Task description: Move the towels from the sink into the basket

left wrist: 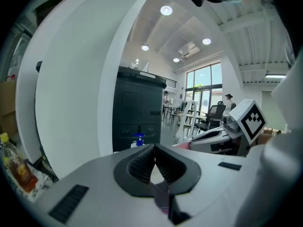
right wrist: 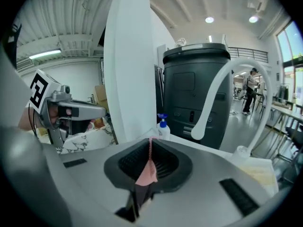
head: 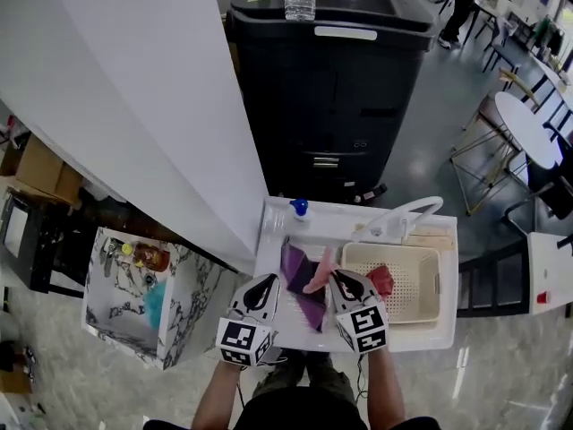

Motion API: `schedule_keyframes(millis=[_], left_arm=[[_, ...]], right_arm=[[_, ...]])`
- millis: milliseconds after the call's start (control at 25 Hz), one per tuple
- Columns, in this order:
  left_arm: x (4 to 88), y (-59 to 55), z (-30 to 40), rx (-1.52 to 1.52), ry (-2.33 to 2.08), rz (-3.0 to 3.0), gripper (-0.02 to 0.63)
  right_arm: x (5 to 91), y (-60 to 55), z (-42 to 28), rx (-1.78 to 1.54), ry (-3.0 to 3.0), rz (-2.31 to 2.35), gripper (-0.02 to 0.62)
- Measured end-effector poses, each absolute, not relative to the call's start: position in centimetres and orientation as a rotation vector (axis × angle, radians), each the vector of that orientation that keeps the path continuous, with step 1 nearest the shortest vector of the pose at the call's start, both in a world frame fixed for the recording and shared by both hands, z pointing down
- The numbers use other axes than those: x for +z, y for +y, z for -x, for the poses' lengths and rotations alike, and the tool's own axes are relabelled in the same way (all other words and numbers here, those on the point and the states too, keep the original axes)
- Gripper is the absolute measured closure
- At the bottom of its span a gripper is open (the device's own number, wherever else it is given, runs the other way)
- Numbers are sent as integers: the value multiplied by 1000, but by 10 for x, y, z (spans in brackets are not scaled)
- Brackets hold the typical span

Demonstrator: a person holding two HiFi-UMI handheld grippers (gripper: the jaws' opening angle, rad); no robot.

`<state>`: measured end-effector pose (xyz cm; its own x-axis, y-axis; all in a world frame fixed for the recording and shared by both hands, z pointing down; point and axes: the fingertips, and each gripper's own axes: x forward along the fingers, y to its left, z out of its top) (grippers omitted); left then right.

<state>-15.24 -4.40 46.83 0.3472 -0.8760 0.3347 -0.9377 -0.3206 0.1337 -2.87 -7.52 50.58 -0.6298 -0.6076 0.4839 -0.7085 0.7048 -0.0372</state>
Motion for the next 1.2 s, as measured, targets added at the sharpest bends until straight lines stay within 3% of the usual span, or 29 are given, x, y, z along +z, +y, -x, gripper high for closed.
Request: schedule_keyframes(millis=[480, 1200], left_arm=[[419, -47, 145, 213, -1553, -2493, 598], [406, -52, 86, 214, -1291, -2689, 598]], right_arm=[[432, -68, 7, 207, -2539, -1295, 555], [421, -46, -67, 194, -2371, -1611, 555]])
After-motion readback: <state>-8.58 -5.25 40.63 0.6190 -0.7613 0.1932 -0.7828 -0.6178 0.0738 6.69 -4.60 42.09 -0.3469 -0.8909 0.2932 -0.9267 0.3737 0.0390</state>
